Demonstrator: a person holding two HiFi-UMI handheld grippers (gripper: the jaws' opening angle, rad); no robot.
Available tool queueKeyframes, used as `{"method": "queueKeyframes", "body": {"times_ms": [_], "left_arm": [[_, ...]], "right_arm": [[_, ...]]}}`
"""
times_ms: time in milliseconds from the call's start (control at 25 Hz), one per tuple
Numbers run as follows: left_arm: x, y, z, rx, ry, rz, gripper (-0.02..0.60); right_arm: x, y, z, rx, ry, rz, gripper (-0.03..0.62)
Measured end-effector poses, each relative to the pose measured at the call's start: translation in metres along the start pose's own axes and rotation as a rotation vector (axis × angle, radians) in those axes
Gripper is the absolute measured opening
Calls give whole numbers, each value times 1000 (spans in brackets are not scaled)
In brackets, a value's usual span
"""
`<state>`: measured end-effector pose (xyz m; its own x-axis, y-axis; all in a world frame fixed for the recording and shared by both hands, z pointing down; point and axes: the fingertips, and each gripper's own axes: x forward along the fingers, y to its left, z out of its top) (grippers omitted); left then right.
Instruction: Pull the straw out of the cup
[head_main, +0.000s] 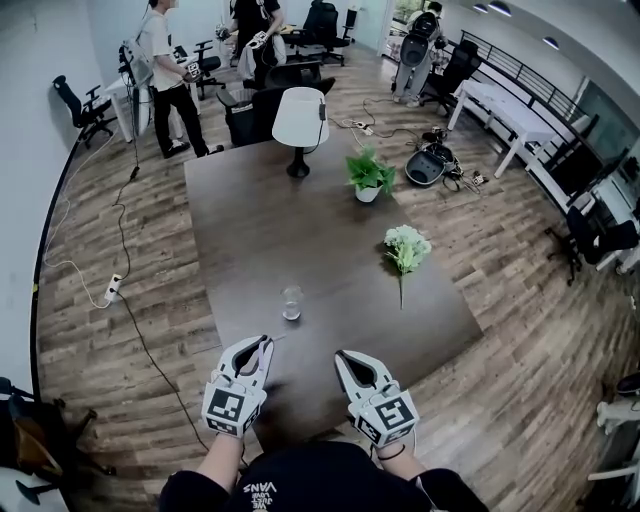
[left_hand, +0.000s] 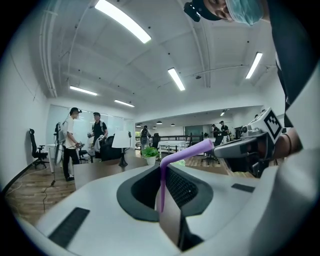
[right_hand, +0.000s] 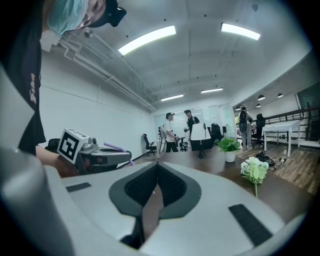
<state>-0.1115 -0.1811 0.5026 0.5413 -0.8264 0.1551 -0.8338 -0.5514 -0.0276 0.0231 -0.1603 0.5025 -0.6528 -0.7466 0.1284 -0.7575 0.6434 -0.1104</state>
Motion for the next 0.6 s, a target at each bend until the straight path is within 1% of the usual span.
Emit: {"method": "queueKeyframes", "body": {"times_ms": [280,600], "left_arm": [[-9,-7,-11,-28,13,-5,41],[-13,-13,-13,-33,18,-15,41]], "right_arm": [[4,6,1,-4,-3,12,17],[7,10,1,-9,-1,26,17]]}}
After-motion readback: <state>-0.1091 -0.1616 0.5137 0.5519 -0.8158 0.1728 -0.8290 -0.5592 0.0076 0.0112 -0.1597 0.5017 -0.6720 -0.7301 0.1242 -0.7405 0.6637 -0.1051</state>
